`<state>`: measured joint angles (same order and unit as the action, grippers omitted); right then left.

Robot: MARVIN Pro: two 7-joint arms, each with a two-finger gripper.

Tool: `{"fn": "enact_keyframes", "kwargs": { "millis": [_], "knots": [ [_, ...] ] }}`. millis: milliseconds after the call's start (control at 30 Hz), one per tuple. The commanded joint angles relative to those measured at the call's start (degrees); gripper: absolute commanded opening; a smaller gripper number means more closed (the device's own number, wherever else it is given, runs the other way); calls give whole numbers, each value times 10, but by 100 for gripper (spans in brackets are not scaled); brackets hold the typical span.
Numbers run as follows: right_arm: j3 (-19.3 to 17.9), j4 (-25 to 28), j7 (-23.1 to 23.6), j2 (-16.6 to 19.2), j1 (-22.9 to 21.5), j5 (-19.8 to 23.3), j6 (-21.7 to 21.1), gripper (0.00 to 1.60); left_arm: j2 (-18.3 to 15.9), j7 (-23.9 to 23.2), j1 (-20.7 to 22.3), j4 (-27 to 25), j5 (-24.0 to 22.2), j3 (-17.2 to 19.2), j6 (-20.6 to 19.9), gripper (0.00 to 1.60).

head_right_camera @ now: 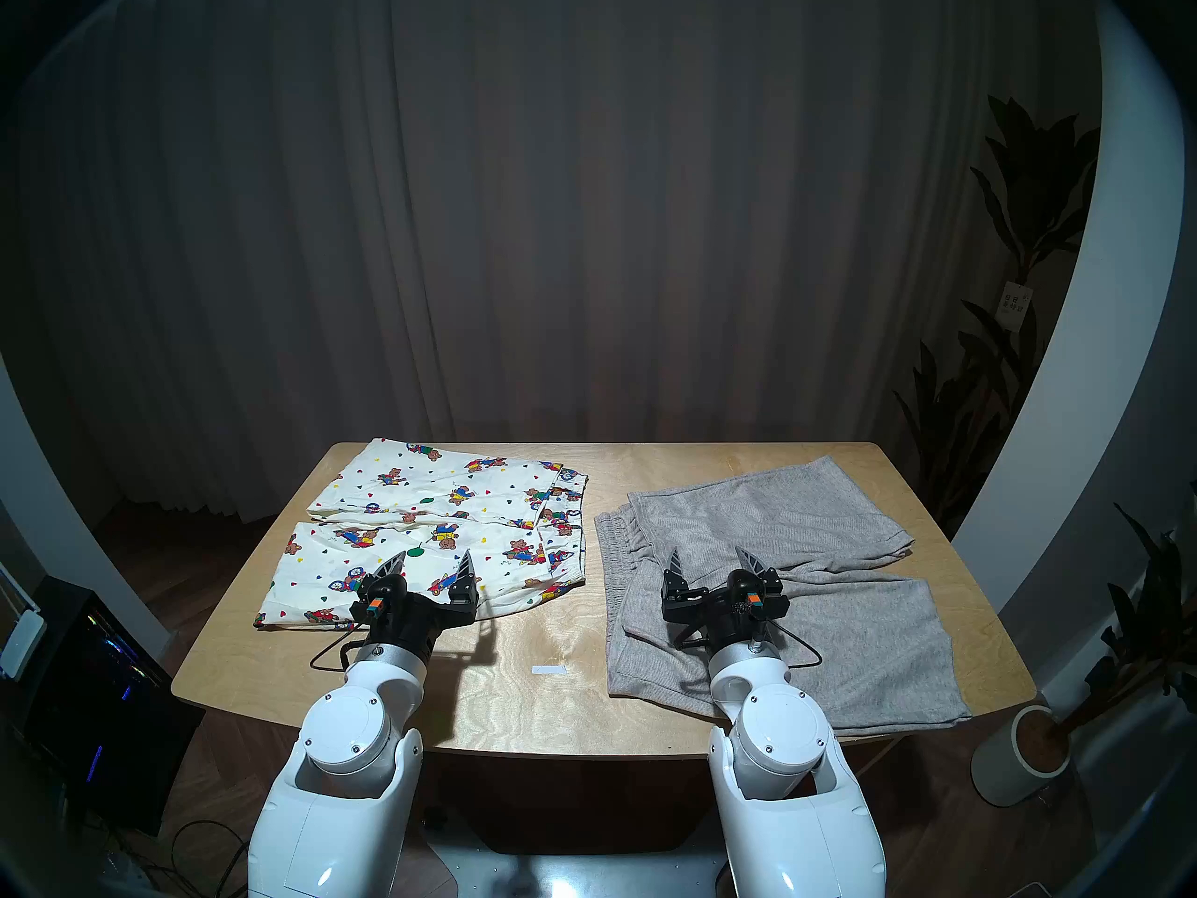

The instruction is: Fold pants twice and stack them

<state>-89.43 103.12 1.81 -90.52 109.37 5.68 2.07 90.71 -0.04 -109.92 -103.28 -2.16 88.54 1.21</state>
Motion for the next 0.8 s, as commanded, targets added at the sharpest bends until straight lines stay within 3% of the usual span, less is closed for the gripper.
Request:
{"fn": "enact_keyframes", "kwargs": {
  "millis": [0, 267, 533, 600, 667, 767],
  "knots": [
    [6, 35, 24, -8, -10, 106, -30, 160, 3, -31, -24, -55, -65, 25, -17, 160],
    [27, 66, 36, -3, -13, 212, -95, 160, 7, -51, -62, -102, -147, 76, -54, 160],
    [31, 89, 16, -3, -4, 289, -165, 160, 18, -69, -85, -130, -223, 106, -107, 160],
    [43, 91, 4, 1, -5, 312, -182, 160, 27, -76, -95, -143, -270, 130, -132, 160],
    [47, 92, -1, 2, -5, 322, -187, 160, 27, -77, -98, -147, -277, 137, -138, 160],
    [57, 96, -15, 6, -4, 362, -203, 160, 39, -90, -105, -155, -337, 166, -161, 160]
  ]
}}
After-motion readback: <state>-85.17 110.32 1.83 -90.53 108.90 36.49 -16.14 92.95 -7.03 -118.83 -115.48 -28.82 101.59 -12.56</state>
